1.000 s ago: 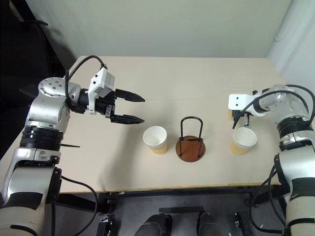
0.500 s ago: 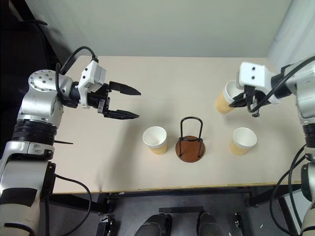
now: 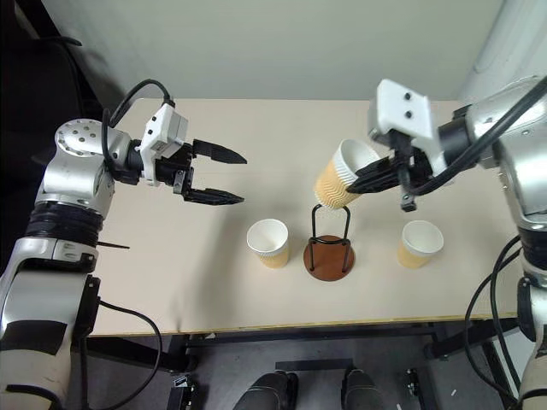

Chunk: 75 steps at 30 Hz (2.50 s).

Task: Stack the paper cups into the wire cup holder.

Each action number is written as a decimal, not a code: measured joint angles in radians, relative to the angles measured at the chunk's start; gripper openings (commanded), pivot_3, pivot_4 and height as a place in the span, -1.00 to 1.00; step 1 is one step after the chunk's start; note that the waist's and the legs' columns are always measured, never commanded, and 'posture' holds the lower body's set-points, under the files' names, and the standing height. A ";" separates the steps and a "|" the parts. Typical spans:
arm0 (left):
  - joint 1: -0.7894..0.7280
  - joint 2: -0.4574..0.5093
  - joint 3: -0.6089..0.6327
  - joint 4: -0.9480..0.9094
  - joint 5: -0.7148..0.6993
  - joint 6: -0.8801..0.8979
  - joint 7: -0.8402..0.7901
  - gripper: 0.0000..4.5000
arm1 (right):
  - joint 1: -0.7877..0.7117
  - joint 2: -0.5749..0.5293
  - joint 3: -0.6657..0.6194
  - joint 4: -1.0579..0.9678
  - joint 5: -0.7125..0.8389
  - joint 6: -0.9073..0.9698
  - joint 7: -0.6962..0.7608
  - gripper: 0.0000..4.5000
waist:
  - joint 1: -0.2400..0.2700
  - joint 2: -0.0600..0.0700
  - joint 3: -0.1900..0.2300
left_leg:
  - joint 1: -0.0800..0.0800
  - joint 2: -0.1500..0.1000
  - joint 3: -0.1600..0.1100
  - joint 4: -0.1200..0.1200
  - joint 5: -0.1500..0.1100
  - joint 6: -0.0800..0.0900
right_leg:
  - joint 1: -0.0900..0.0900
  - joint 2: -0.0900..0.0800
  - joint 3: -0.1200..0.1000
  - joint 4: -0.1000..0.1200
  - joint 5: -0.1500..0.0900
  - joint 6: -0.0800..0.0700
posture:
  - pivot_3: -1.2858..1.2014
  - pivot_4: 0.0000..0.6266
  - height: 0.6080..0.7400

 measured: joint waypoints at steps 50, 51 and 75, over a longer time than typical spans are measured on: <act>-0.126 0.032 -0.044 0.076 0.174 -0.037 -0.003 0.85 | -0.016 -0.039 -0.029 0.006 0.076 -0.011 -0.059 0.37 | 0.001 0.000 0.000 | -0.002 0.000 0.000 0.002 -0.001 0.002 | -0.001 0.000 0.000 -0.001 -0.001 0.001 | 0.03 -0.52 1.00; -0.146 0.041 -0.060 0.076 0.181 -0.043 -0.003 0.85 | -0.018 -0.046 -0.031 0.010 0.081 -0.010 -0.058 0.37 | 0.000 0.000 0.000 | -0.002 0.000 0.000 0.002 -0.001 0.002 | -0.001 0.000 0.000 -0.001 -0.001 0.002 | 0.03 -0.52 1.00; -0.162 -0.027 -0.309 0.043 0.259 -0.048 -0.006 0.85 | -0.058 -0.166 -0.016 0.050 0.137 0.036 0.020 0.37 | 0.002 0.000 0.000 | -0.005 -0.001 0.001 0.002 -0.001 0.003 | -0.004 -0.001 0.000 0.001 -0.002 0.004 | 0.03 -0.52 1.00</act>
